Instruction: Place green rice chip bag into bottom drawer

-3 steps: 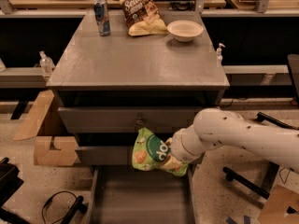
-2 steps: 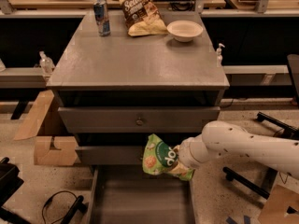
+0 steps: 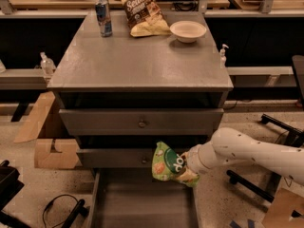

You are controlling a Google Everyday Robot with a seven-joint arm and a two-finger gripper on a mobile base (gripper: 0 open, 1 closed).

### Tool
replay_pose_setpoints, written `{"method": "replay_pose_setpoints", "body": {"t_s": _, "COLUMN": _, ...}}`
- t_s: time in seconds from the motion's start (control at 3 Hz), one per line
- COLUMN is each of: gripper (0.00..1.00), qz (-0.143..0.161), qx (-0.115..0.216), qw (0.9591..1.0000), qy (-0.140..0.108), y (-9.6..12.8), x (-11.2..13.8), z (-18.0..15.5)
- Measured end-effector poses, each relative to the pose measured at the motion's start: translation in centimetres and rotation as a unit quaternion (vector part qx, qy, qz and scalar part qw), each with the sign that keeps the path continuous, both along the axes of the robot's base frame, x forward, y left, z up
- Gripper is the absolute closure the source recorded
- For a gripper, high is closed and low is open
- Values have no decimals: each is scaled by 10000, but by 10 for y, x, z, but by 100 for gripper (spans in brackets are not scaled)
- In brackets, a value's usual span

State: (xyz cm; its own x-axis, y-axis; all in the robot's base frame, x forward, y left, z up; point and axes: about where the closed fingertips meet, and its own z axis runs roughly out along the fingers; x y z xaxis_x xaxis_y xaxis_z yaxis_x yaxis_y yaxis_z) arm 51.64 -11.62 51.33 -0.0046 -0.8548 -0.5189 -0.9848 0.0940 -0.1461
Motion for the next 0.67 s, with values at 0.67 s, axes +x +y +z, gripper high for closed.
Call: {"method": "replay_pose_setpoints", "body": {"t_s": 0.67, "gripper": 100, "qz": 132, "qx": -190, "qw": 9991, "qy": 366, "y": 14, "x": 4, "z": -77}}
